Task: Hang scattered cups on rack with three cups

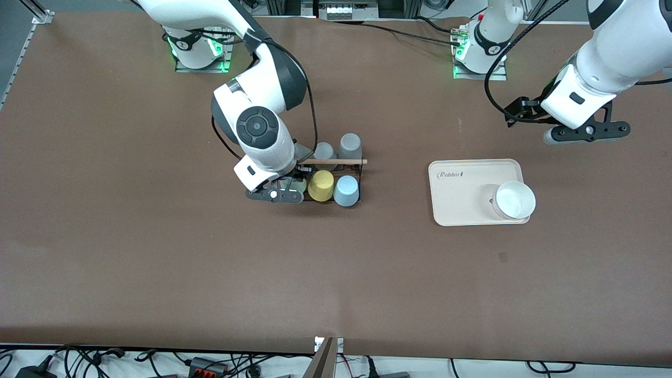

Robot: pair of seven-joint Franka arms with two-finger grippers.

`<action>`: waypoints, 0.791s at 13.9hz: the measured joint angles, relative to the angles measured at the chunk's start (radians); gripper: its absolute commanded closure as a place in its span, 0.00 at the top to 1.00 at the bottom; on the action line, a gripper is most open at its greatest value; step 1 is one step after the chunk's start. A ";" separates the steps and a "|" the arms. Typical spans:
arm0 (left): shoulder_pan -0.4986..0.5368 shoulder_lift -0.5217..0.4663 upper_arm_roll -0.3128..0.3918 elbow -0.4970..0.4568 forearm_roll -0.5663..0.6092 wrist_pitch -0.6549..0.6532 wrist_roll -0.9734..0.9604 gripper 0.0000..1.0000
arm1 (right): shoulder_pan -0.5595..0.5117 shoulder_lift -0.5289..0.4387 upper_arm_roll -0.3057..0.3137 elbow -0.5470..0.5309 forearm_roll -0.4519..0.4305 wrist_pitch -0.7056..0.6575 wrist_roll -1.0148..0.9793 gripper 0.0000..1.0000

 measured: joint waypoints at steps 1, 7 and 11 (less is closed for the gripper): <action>0.000 0.002 0.000 0.003 0.000 -0.003 0.003 1.00 | 0.003 0.012 0.000 0.000 0.000 0.007 0.000 0.50; 0.013 0.005 0.004 0.009 -0.017 -0.036 0.023 1.00 | 0.007 0.032 -0.008 0.015 -0.012 0.017 0.000 1.00; 0.036 0.005 0.006 0.019 -0.030 -0.036 0.035 1.00 | -0.005 0.022 -0.040 0.123 -0.016 0.006 -0.003 1.00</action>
